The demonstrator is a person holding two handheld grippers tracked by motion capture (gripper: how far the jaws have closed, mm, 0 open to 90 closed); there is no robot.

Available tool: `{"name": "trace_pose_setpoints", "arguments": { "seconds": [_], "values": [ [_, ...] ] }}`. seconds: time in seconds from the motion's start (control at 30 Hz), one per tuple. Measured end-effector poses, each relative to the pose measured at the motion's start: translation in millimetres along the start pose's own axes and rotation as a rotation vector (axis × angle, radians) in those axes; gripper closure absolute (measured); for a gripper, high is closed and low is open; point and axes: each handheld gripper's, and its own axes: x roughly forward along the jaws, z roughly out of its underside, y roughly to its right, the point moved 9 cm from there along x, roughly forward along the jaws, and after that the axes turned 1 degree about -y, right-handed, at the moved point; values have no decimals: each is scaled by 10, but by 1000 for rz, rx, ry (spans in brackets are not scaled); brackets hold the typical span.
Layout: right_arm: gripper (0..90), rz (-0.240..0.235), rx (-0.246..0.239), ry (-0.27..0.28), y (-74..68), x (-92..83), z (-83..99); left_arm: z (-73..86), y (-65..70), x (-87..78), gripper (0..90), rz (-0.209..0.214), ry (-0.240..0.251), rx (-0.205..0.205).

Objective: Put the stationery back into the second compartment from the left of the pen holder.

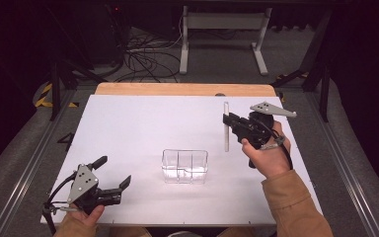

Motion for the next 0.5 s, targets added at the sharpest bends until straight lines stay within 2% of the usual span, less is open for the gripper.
{"name": "trace_pose_setpoints", "arguments": {
  "seconds": [0.23, 0.3, 0.43, 0.5],
  "values": [
    [793, -134, -41, 53, -283, -47, -27, -2, 2, 1, 70, 0, 0, 2],
    [793, -175, -74, 76, -357, -57, -34, -3, 2, 2, 70, 1, 0, 2],
    [793, -232, -114, 101, -478, -71, -20, -1, 2, 3, 70, 1, -2, 0],
    [793, -255, -115, 112, -539, -81, -11, -1, 2, 3, 70, 2, -2, 0]
  ]
}}
